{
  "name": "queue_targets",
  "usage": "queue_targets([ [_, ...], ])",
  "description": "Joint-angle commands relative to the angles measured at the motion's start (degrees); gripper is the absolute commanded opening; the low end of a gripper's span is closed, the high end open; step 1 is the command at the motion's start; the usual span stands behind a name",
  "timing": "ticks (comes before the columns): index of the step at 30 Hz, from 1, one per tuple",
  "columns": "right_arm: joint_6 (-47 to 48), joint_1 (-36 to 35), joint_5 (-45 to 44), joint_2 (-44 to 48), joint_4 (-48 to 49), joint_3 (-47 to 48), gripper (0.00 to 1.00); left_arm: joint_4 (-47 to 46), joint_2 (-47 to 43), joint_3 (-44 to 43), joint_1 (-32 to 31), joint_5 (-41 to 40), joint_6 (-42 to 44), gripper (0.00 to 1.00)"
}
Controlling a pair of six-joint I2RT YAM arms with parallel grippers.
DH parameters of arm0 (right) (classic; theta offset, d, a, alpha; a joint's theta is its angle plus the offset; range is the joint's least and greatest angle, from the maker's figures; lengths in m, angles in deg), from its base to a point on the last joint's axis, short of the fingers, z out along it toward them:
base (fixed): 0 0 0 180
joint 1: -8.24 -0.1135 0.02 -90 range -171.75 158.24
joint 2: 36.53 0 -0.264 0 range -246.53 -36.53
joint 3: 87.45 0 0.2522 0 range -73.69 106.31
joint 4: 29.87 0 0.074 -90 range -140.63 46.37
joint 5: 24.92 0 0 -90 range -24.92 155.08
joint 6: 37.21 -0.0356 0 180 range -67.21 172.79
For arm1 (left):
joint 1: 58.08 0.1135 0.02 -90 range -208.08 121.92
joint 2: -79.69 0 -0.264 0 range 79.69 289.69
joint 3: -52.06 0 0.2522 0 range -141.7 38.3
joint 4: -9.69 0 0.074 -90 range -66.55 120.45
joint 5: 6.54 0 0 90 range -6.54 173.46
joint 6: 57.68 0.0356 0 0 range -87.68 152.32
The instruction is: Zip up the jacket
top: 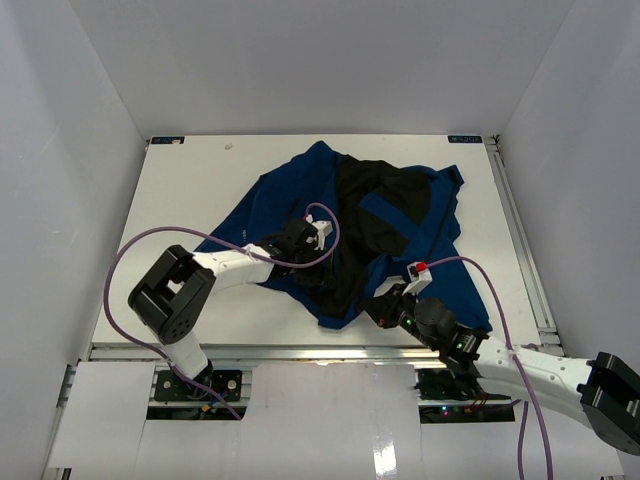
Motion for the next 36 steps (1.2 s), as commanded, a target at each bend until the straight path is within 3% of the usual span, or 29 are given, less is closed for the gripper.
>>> queue_targets([
  [1,0.57,-0.52,-1.34,0.78,2.42,-19.01,0.08,1.36,3.82,-0.59,-0.23,-3.37,-0.66,0.63],
  [3,0.65,-0.52,-1.22,0.93,2.42,-19.08,0.08,2.09,4.79,-0.51,-0.16,-4.58,-1.0,0.51],
  [8,0.66,-0.57,-0.95,2.34,2.05,-19.5,0.08,5.02,7.08,-1.89,-0.23,-7.58,-1.32,0.09],
  [10,0.66,-0.52,-0.86,3.13,1.89,-19.62,0.08,6.05,7.97,-2.34,-0.15,-9.43,-1.49,0.0],
  [17,0.75,-0.65,-1.03,3.56,1.88,-19.88,0.08,5.29,5.05,-0.61,0.03,-10.57,-1.72,0.0],
  [18,0.75,-0.61,-1.05,3.21,2.0,-19.82,0.08,4.79,3.97,-0.19,0.01,-9.79,-1.53,0.03],
  [21,0.84,-0.69,-0.95,2.33,2.25,-19.36,0.08,2.93,-0.12,0.92,-0.06,-6.57,-0.3,0.26],
  [22,0.84,-0.69,-1.0,2.08,2.3,-19.36,0.08,2.43,-1.17,1.07,-0.06,-5.68,0.2,0.28],
  [24,0.84,-0.69,-1.03,1.92,2.33,-19.28,0.08,1.62,-2.82,1.17,-0.06,-3.96,0.85,0.23],
  [27,0.84,-0.69,-1.03,2.24,2.19,-19.27,0.08,1.01,-3.07,1.1,0.03,-2.19,1.3,0.0],
  [30,0.9,-0.75,-1.03,2.68,1.83,-19.27,0.08,-0.86,-2.99,1.98,0.03,-0.1,1.11,0.0],
  [31,0.93,-0.77,-1.03,2.7,1.8,-19.25,0.08,-1.21,-3.01,2.15,0.02,0.19,1.05,0.04],
  [33,0.94,-0.69,-1.03,2.6,1.81,-19.18,0.08,-1.59,-3.08,2.23,-0.05,0.31,1.08,0.25],
  [34,1.01,-0.69,-1.03,2.47,1.88,-19.18,0.08,-1.66,-3.08,2.23,0.02,0.59,1.29,0.18],
  [35,1.01,-0.69,-1.03,2.38,1.96,-19.18,0.08,-1.74,-3.15,2.09,0.03,0.89,1.32,0.04],
  [36,1.01,-0.75,-1.03,2.25,2.08,-19.18,0.08,-1.97,-3.27,2.05,0.03,1.18,1.21,0.0],
])
